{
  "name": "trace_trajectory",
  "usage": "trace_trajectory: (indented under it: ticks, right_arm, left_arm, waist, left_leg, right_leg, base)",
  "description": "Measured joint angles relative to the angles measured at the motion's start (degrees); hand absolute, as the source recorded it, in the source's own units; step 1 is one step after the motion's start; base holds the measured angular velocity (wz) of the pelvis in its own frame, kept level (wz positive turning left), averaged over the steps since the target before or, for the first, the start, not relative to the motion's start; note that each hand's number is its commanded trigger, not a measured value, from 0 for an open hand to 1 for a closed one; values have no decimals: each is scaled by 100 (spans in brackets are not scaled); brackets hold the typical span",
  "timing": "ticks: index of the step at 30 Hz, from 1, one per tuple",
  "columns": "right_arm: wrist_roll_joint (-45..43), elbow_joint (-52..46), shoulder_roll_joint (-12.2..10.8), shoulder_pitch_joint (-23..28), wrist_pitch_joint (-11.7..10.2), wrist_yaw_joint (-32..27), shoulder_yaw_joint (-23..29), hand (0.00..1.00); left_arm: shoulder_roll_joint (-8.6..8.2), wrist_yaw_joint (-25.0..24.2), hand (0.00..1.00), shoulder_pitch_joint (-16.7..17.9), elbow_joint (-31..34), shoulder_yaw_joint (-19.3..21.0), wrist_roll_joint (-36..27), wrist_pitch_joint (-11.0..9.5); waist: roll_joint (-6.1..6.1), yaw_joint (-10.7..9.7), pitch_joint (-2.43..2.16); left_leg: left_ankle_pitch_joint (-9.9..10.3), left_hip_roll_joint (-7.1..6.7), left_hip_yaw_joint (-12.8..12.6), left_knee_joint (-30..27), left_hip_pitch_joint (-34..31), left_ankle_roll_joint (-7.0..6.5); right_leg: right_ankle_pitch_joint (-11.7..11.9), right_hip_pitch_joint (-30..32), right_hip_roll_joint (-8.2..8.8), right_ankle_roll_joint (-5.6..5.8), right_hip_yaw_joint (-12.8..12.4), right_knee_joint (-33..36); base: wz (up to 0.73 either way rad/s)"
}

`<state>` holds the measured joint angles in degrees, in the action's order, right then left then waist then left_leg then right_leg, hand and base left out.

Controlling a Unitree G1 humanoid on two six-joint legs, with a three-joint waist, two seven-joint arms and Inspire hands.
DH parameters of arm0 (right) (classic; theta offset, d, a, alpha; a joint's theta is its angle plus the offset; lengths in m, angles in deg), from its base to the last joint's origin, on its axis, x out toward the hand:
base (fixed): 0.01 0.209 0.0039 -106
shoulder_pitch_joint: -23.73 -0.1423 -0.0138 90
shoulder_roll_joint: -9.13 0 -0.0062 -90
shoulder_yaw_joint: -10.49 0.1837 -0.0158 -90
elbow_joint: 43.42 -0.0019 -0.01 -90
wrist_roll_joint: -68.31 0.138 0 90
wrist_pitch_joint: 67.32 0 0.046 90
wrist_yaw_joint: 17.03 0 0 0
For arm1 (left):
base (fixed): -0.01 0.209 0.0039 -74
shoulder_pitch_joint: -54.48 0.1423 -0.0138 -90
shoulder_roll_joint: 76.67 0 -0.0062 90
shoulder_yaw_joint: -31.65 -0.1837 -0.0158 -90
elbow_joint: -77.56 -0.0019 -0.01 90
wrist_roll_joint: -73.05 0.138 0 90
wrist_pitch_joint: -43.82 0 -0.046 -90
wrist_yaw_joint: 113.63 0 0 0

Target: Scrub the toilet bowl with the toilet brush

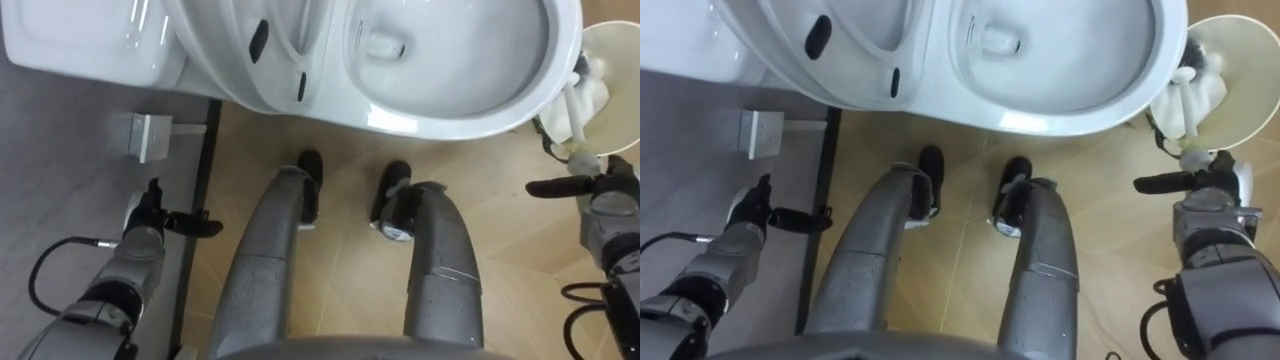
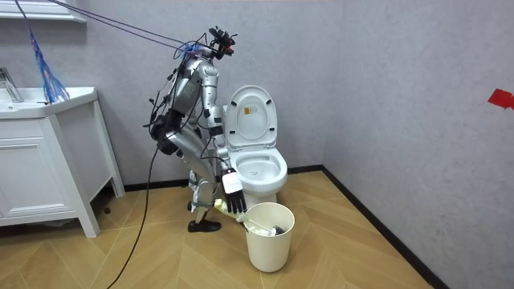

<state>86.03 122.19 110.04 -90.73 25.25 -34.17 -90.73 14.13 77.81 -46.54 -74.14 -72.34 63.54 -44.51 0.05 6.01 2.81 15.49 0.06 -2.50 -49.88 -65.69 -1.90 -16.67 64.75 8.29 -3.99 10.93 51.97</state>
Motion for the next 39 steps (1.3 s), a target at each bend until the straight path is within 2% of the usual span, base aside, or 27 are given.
trace_trajectory:
  ticks: [9, 13, 20, 26, 39]
  right_arm:
    - [-8, 88, 9, 17, 4, 144, -19, 0]
    - [-33, 194, 25, 41, 10, 292, -275, 0]
    - [-261, 239, 37, 34, 165, 360, -330, 0]
    - [-412, 235, 44, 11, 267, 356, -331, 0]
    - [-440, 230, 53, -88, 383, 276, -334, 0]
  left_arm:
    - [78, 52, 0, 90, -12, -72, 7, 2]
    - [92, 49, 0, 91, -12, -76, 7, 79]
    - [110, 49, 0, 87, -11, -205, 4, 190]
    - [127, 45, 0, 73, -12, -310, 3, 298]
    - [205, 28, 0, 59, -5, -311, 0, 328]
  waist:
    - [-1, -109, -2]
    - [2, -89, -4]
    - [7, -90, -6]
    - [8, -88, -8]
    - [7, -94, -9]
  left_leg:
    - [23, 7, -7, -130, 3, -16]
    - [37, 19, -24, -147, -12, 6]
    - [30, 4, -33, -244, -201, -6]
    - [37, 9, -43, -407, -442, -12]
    - [67, 4, -59, -661, -762, 15]
  right_leg:
    - [-18, -14, 39, -5, 12, 100]
    - [-11, 10, 14, -11, -6, 114]
    - [-15, 217, 72, -28, -3, 252]
    - [-35, 462, 54, -51, -40, 423]
    - [-67, 806, 77, -59, -98, 695]
  base:
    - [0]
    - [0]
    - [1]
    - [0]
    - [-1]
